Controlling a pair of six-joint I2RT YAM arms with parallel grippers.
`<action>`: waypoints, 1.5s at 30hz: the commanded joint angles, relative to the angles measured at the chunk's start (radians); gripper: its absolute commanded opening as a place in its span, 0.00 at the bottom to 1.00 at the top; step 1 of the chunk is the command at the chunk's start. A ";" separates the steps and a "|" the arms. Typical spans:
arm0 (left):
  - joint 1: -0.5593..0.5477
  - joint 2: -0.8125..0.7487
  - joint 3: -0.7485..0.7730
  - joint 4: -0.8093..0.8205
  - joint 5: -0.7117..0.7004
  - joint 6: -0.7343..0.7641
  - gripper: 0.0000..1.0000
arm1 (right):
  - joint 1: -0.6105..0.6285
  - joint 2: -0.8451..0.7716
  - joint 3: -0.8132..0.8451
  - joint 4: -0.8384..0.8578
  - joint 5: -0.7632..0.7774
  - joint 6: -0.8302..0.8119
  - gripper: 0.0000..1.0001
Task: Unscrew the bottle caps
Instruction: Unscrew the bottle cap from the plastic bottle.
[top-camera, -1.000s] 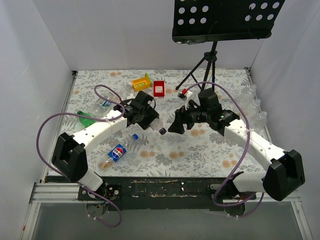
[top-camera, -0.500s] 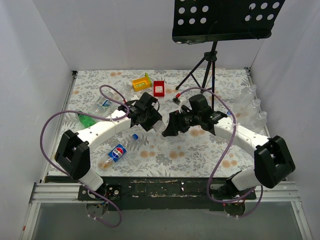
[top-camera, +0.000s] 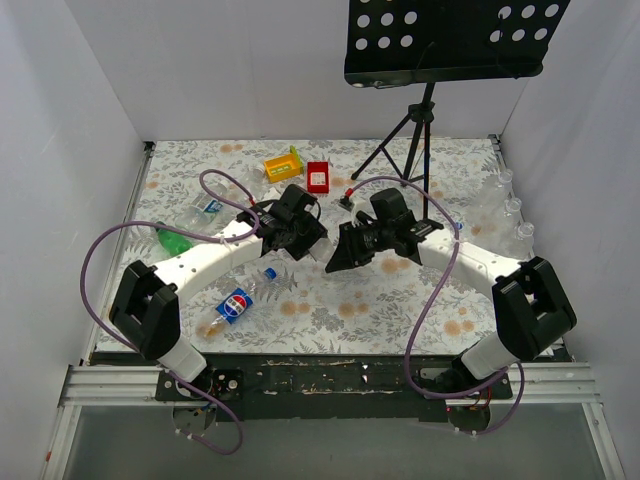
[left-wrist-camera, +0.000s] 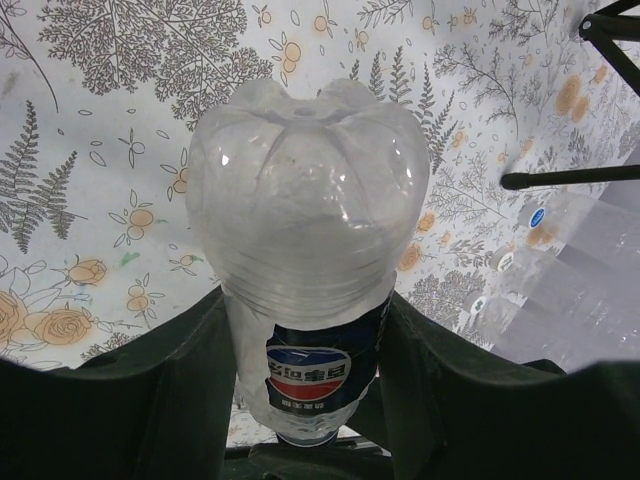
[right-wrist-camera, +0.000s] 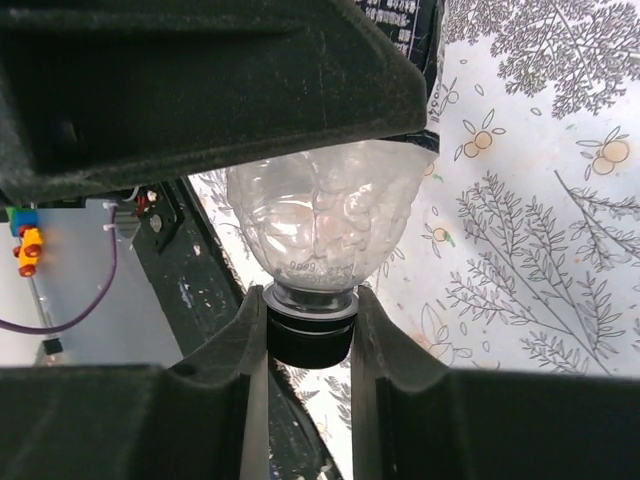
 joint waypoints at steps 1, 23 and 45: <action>-0.007 -0.052 -0.003 0.020 0.010 -0.386 0.48 | 0.004 -0.033 0.015 0.063 -0.044 -0.064 0.13; 0.045 -0.700 -0.325 0.355 0.514 1.305 0.98 | -0.127 -0.010 0.231 -0.819 -0.012 -1.171 0.01; -0.185 -0.396 -0.386 0.431 0.647 1.961 0.98 | -0.101 0.139 0.410 -1.152 -0.187 -1.328 0.01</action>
